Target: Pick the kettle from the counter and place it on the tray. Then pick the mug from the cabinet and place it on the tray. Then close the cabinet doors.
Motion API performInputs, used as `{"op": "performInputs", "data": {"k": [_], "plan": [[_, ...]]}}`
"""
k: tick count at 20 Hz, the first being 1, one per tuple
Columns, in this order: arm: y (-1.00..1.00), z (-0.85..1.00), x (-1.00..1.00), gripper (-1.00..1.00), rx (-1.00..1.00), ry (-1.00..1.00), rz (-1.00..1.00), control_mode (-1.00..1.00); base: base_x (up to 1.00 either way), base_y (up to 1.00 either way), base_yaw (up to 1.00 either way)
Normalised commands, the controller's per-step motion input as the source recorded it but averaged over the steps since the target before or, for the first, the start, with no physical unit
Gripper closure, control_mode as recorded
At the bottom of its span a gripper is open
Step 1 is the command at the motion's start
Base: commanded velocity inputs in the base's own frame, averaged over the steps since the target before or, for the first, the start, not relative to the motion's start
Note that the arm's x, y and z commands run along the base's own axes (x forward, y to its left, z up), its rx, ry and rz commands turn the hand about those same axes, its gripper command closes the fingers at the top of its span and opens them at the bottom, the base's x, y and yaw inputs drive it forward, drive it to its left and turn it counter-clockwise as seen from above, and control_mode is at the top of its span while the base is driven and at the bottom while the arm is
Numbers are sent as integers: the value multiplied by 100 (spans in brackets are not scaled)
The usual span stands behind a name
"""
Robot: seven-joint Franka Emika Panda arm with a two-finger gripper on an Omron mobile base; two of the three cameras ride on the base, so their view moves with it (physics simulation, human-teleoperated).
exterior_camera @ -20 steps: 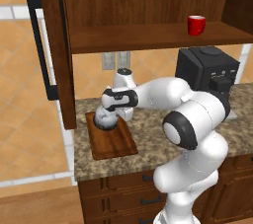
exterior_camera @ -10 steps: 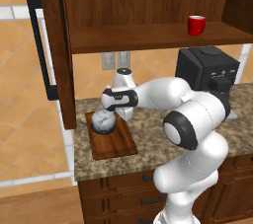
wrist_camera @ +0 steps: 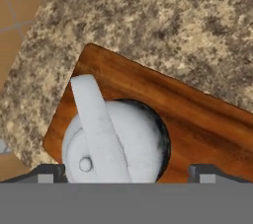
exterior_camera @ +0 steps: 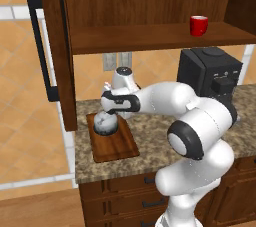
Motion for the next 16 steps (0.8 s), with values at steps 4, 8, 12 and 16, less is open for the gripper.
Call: {"op": "performInputs", "data": {"k": [4,8,12,16], "plan": [[3,30,-1,-100,0,-16,3,-100,0,0,0],[0,35,-5,-100,0,-17,6,-100,0,0,0],[0,18,-6,-100,0,-15,11,-100,0,0,0],[-14,8,-24,-100,0,-13,12,-100,0,0,0]]}}
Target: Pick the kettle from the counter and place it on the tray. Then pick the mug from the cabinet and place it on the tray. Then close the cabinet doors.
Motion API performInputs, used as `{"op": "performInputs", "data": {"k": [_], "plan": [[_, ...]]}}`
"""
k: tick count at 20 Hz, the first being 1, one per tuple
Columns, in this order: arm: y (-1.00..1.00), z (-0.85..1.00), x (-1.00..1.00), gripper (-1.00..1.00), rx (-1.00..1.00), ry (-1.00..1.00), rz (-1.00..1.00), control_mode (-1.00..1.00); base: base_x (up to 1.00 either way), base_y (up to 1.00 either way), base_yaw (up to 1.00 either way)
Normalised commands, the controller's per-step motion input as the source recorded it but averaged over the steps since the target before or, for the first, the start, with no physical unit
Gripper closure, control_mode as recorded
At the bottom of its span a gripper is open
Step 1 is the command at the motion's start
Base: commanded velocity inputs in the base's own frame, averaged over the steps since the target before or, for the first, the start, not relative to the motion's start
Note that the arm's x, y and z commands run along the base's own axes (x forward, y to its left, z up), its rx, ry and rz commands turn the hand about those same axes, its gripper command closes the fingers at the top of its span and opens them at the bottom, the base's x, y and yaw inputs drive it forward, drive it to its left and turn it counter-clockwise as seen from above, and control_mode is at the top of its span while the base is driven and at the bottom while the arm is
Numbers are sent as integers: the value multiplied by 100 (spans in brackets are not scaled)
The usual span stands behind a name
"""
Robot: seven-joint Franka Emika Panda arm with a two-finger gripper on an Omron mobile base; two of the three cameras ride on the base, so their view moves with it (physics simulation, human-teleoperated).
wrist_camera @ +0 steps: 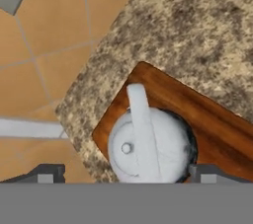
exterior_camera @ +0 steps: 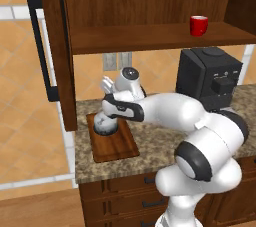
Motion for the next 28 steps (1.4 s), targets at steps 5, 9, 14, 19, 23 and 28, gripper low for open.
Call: {"op": "performInputs", "data": {"k": [5,9,14,19,23,28], "plan": [[-48,16,-50,-100,0,-12,6,-100,0,0,0],[-55,46,-46,-100,0,-13,4,-100,0,0,0],[-52,53,-39,-100,-1,-7,7,-100,0,0,0],[-56,60,-26,-100,-4,-2,10,-100,0,0,0],[-56,66,-19,-100,-14,-1,8,-100,0,0,0],[-46,73,-12,-100,-24,-1,10,-100,0,0,0]]}}
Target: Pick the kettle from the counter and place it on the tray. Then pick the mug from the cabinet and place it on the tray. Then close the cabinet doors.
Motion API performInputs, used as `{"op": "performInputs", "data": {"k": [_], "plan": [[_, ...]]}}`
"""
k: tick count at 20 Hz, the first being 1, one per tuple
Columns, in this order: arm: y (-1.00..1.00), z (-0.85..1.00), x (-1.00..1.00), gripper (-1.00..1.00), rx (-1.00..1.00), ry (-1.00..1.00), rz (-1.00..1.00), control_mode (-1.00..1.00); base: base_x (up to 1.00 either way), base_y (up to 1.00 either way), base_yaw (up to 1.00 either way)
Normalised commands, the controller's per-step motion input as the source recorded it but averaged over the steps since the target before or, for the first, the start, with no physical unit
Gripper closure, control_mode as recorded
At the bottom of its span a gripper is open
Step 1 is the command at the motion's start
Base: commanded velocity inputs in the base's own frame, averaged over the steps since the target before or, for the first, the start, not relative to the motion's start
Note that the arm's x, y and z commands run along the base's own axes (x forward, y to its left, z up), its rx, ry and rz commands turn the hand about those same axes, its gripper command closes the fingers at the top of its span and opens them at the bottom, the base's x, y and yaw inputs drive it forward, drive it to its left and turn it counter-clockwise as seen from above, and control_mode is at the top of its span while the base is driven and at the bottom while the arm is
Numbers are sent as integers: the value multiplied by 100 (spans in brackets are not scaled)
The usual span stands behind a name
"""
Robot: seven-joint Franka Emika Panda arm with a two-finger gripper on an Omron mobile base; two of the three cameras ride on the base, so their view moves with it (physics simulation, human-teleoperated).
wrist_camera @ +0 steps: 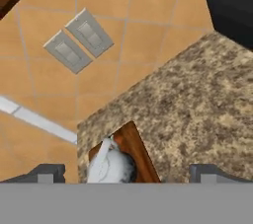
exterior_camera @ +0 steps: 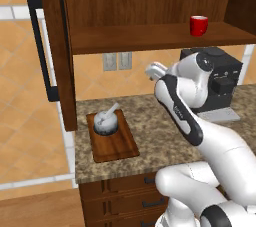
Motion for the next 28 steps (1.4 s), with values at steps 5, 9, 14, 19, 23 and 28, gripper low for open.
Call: {"op": "performInputs", "data": {"k": [5,9,14,19,23,28], "plan": [[-37,62,-15,-100,-28,-5,15,-100,0,0,0],[-31,29,-44,-100,-30,-10,17,-100,0,0,0],[-38,38,-55,-100,-31,-27,13,-100,0,0,0],[-44,58,-54,-100,-25,-36,4,-100,0,0,0],[-39,77,-39,-100,-15,-27,0,-100,0,0,0],[-27,39,-25,-100,-1,-14,-2,-100,0,0,0]]}}
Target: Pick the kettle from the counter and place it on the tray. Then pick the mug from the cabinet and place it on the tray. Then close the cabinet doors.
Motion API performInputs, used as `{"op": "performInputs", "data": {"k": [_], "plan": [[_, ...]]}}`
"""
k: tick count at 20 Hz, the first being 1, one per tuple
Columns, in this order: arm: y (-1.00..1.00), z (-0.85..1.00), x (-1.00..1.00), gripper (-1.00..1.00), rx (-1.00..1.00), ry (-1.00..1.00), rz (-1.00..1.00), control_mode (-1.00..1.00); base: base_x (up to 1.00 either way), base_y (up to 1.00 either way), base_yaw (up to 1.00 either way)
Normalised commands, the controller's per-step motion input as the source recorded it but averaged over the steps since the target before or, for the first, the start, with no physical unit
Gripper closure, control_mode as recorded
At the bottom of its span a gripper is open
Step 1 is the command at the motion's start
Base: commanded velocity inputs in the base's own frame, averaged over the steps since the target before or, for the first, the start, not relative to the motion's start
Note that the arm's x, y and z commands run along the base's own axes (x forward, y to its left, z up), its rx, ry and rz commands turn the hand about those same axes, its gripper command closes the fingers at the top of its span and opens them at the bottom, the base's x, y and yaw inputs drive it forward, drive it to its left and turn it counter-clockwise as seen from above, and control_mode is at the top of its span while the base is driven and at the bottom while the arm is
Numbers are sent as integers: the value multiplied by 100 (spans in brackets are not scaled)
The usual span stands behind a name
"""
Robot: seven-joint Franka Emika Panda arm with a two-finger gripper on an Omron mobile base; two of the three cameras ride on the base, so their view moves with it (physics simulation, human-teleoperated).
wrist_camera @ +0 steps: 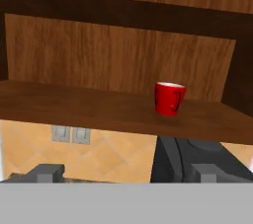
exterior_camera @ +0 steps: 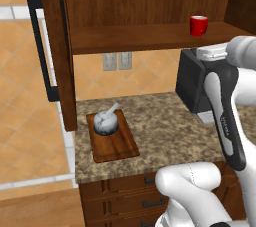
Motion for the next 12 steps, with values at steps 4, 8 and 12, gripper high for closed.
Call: {"op": "performInputs", "data": {"k": [4,8,12], "plan": [[0,12,-13,-100,2,-22,-1,-100,0,0,0],[-3,35,-2,-100,2,-14,-4,-100,0,0,0],[-7,33,0,-100,0,-4,-2,-100,0,0,0]]}}
